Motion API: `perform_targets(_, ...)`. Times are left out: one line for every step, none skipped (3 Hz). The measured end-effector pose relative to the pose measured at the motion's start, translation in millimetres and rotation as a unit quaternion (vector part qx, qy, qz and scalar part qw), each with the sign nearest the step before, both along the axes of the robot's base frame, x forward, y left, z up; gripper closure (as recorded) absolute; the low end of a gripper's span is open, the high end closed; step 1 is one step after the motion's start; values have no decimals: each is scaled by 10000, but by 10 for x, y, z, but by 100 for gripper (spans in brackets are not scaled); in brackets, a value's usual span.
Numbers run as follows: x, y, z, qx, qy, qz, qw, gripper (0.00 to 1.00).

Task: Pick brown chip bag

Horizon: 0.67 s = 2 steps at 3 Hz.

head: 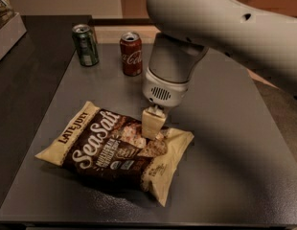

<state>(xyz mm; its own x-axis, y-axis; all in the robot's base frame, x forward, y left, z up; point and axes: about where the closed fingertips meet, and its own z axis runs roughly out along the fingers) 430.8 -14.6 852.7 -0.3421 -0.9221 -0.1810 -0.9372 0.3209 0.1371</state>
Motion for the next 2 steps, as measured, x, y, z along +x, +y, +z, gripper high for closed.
perform_targets(51,-83,139,14,-165,-101,9998,88)
perform_targets(97,-148,272,14,-338,-185,9993,100)
